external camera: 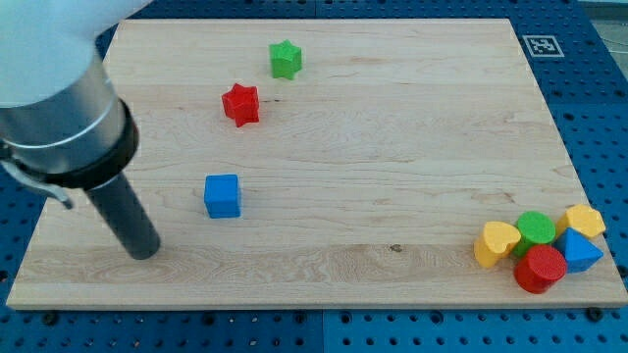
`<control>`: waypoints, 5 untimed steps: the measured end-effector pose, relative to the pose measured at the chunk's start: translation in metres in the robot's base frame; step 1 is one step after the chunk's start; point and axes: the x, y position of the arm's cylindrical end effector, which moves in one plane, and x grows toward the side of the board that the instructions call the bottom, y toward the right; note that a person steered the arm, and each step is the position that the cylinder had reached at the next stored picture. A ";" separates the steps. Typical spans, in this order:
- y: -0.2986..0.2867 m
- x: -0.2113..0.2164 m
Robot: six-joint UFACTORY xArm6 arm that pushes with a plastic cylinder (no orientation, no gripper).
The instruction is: Push your arm to the left side of the board
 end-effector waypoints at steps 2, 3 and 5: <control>-0.028 -0.003; -0.032 -0.003; -0.049 -0.003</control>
